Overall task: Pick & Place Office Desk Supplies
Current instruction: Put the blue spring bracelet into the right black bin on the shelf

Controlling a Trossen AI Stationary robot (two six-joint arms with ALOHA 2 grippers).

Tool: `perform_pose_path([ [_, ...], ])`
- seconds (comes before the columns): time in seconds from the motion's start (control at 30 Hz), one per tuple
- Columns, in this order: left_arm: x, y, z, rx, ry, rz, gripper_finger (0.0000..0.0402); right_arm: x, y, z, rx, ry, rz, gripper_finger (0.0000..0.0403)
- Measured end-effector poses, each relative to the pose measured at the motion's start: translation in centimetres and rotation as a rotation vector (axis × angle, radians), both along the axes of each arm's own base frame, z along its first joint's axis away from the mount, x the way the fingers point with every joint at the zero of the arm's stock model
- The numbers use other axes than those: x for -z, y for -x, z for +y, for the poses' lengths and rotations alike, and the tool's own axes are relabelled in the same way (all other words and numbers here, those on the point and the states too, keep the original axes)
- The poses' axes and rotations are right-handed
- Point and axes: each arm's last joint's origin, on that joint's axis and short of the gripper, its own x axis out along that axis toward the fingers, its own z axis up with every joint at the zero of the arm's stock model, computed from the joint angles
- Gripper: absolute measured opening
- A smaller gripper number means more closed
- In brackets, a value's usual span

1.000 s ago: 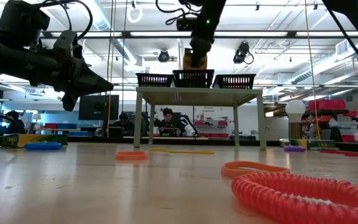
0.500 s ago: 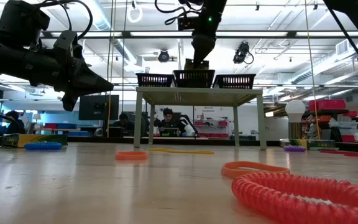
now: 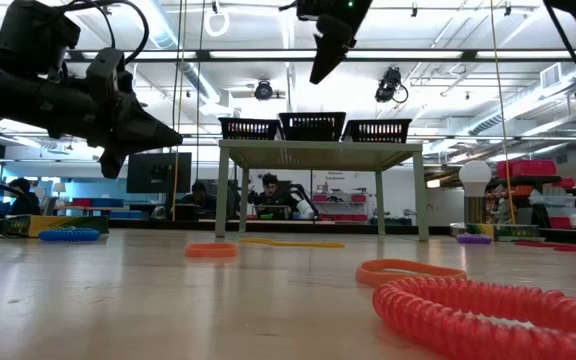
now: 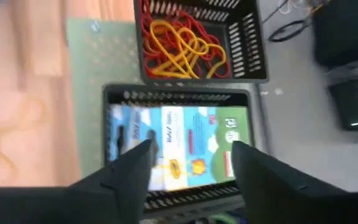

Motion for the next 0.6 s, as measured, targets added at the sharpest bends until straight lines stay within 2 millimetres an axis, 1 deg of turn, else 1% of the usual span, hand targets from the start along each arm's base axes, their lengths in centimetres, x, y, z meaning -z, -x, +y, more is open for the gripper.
perform_pose_path([
  [0.07,-0.1,0.0,0.0,0.004,0.006,-0.014,0.0009,-0.3,0.6,-0.8,0.034,-0.076,-0.048,0.0198],
  [0.13,-0.2,0.0,0.0,0.007,0.011,-0.028,0.0009,-0.3,1.0,-2.0,0.068,-0.144,-0.082,0.0152],
  [0.27,-0.3,0.0,0.0,0.003,0.011,-0.035,0.0009,0.9,1.0,-4.2,0.125,-0.222,-0.091,0.0038],
  [0.3,-0.3,0.0,0.0,0.002,0.011,-0.035,0.0009,1.3,0.8,-4.5,0.131,-0.233,-0.085,0.002],
  [0.33,-0.3,0.0,0.0,-0.001,0.011,-0.036,0.0009,1.7,0.6,-4.7,0.132,-0.24,-0.076,0.0011],
  [0.4,-0.3,0.0,0.1,-0.025,0.043,-0.049,0.0009,2.2,0.3,-4.6,0.124,-0.257,-0.061,0.0016],
  [0.47,-0.3,0.0,0.1,-0.055,0.087,-0.067,0.0009,2.2,0.0,-3.9,0.108,-0.263,-0.054,0.0019],
  [0.53,-0.4,0.0,0.2,-0.066,0.102,-0.074,0.0009,1.4,0.1,-2.8,0.092,-0.263,-0.076,0.0008],
  [0.6,-0.8,-0.3,0.1,-0.065,0.076,-0.071,0.0008,0.0,0.5,-1.9,0.083,-0.28,-0.145,0.0005],
])
